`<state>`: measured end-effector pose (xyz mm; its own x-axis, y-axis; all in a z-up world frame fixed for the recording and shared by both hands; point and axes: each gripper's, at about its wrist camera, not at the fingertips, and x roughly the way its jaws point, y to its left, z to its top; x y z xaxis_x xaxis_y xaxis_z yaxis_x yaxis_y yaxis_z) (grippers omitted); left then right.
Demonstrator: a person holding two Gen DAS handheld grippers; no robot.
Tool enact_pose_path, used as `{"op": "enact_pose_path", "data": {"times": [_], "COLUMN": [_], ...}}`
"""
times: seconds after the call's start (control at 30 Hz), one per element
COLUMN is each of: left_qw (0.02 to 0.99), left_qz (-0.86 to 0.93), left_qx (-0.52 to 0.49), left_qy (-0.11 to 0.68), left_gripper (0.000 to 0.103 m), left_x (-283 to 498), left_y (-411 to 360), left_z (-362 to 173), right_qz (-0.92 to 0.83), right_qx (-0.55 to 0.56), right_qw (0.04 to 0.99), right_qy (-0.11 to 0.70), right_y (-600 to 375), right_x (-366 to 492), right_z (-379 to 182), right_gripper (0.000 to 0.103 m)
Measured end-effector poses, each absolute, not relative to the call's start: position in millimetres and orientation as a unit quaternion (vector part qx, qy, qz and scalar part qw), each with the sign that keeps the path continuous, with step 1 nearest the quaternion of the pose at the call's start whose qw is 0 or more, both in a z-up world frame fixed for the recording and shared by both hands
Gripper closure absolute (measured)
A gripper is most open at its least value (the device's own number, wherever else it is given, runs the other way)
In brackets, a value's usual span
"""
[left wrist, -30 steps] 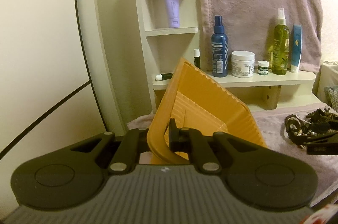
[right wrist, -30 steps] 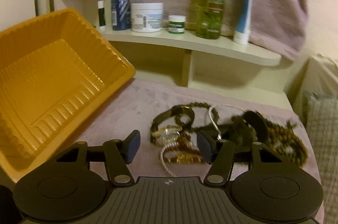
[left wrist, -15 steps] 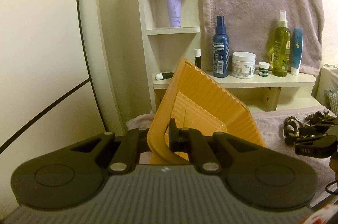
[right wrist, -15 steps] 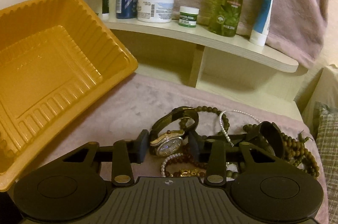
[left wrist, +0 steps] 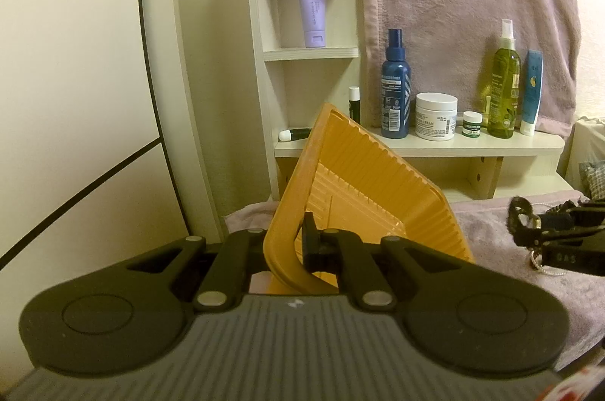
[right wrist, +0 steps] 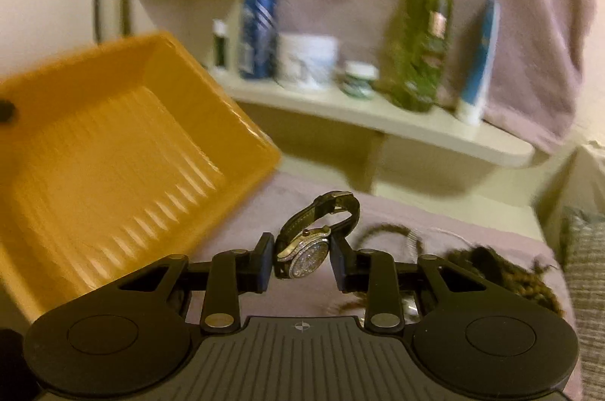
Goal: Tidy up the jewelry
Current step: 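Carry the watch into the orange tray and open the right tool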
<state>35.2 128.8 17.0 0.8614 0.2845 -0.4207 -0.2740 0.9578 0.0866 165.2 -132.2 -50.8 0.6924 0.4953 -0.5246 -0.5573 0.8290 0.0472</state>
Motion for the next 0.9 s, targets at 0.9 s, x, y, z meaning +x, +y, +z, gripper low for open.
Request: {"op": "enact_pose_path", "data": {"times": [0.9], "left_qw": [0.951], "left_qz": [0.111], "left_qx": [-0.051], "left_qy": [0.283], "left_gripper": [0.094], "left_x": [40], "left_y": [147], "left_z": [30], "right_qz": [0.42], "right_qx": [-0.067], "right_qw": [0.85], "right_qy": [0.311], "right_y": [-64], "right_x": [131], "right_z": [-46], "right_gripper": [0.071]}}
